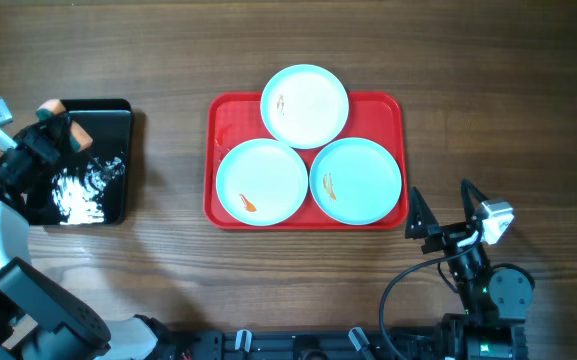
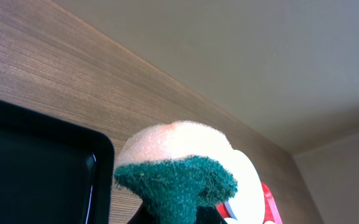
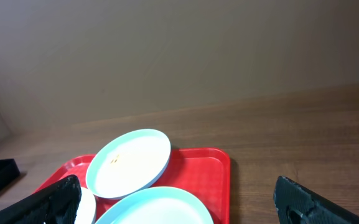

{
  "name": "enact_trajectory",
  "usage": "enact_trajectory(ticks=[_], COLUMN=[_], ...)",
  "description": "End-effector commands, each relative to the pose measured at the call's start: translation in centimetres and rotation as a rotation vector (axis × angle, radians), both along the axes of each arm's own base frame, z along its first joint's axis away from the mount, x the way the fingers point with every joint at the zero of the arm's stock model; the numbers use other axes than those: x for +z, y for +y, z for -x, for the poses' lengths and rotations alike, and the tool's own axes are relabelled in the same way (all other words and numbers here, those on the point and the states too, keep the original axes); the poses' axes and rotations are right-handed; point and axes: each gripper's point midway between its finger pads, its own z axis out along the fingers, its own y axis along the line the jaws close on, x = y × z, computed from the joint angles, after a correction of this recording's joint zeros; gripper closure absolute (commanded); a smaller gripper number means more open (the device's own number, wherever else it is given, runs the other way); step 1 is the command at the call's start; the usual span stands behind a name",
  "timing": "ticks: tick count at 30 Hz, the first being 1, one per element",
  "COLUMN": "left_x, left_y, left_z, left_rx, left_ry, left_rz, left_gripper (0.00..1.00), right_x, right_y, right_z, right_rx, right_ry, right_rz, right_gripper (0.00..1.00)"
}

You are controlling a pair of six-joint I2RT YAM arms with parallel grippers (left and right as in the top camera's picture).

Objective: Clean dirty plates on tray and stack at the side

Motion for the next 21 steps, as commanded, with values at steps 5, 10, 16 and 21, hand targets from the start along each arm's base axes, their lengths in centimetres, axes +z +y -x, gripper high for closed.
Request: enact_trajectory(ticks=[5, 10, 16, 21], left_x=[1.25, 1.18, 1.10, 1.09], left_y=[-0.33, -0.36, -0.40, -0.41], left_z=[0.23, 0.26, 0.30, 0.31], left_rx=[-0.017, -0.016, -0.017, -0.017], left_ry=[-0.029, -0.024, -0.020, -0.020], left_rz=[-0.003, 0.001, 0.005, 0.003], left_gripper=[0.96, 0.96, 0.96, 0.96], right_x=[0.05, 0.05, 0.06, 0.05], right_y=[0.10, 0.10, 0.10, 0.10], right_z=[0.03, 0.03, 0.03, 0.03], right_rx=[0.007, 0.008, 0.007, 0.008], right_ry=[-0.001, -0.001, -0.002, -0.001], right_rz=[-0.006, -0.006, -0.006, -0.006], right_gripper=[0.00, 0.00, 0.00, 0.00])
